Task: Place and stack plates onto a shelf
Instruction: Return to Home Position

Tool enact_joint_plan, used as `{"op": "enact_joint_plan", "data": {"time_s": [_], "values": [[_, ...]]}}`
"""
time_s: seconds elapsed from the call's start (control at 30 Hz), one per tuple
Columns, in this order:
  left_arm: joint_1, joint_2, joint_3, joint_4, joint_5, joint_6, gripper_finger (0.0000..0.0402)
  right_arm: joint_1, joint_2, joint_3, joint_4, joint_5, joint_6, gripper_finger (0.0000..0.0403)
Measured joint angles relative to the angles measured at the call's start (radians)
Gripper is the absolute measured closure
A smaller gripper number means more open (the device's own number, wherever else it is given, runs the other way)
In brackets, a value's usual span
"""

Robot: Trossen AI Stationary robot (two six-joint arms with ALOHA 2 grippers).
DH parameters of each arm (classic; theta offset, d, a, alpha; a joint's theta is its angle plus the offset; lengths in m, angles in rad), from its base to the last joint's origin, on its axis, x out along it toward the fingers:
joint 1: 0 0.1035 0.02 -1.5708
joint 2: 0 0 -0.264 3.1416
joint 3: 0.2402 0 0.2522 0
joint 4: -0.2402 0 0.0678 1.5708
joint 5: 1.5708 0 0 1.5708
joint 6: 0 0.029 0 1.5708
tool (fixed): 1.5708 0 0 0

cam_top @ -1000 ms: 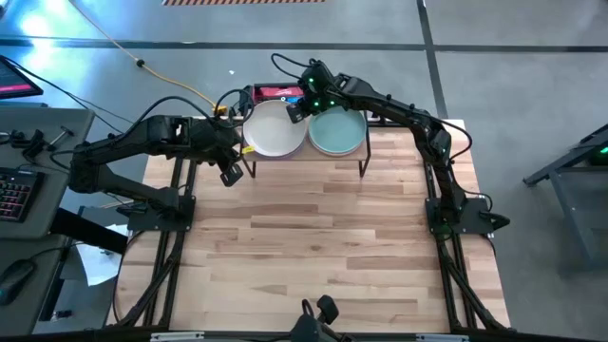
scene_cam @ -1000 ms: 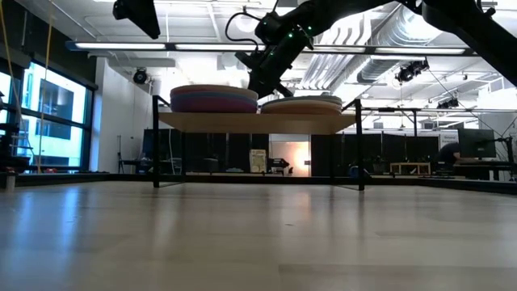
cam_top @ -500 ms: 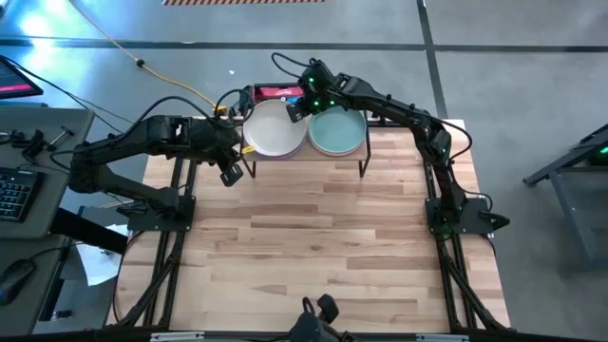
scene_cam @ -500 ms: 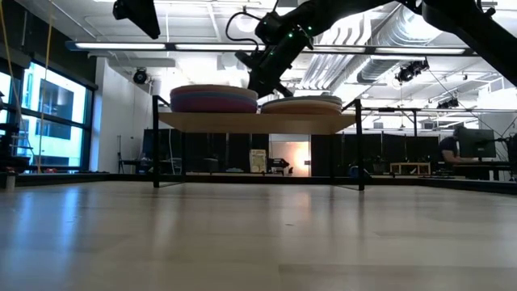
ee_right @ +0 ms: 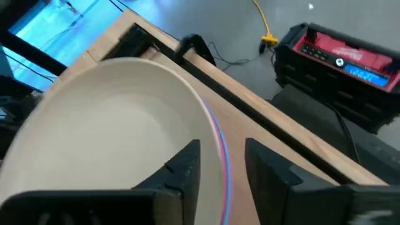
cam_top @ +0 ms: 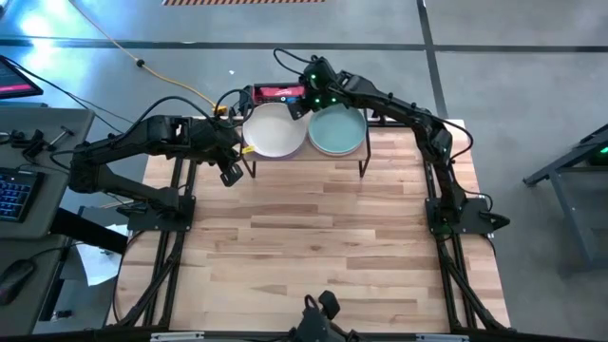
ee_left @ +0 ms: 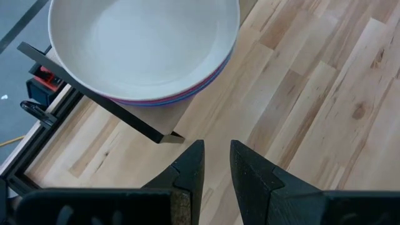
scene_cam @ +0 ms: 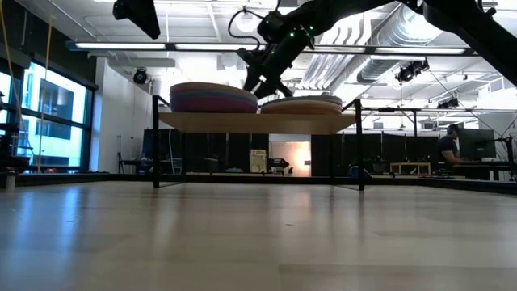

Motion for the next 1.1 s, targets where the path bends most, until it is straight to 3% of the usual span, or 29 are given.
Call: {"op": "enact_joint_plan", "data": {"time_s": [0.23, 0.43, 0.57, 0.77, 1.1], "values": [[0.000, 0.000, 0.000, 0.000, 0.000, 0.000, 0.0335, -0.006, -0.027, 0.132, -0.115, -0.097, -0.114, 0.0296], [0.000, 0.000, 0.000, 0.000, 0.000, 0.000, 0.0335, -0.007, -0.032, 0.263, -0.276, -0.099, -0.214, 0.0297], [0.000, 0.000, 0.000, 0.001, -0.001, 0.002, 0.0335, -0.007, -0.113, 0.182, -0.266, -0.115, -0.252, 0.0297], [-0.001, 0.000, 0.000, 0.052, -0.003, 0.235, 0.0335, -0.022, -0.256, 0.012, -0.241, -0.103, -0.292, 0.0297], [-0.001, 0.000, 0.000, 0.073, -0.006, 0.289, 0.0335, -0.035, -0.593, -0.539, 0.113, -0.117, -0.281, 0.0298]]}}
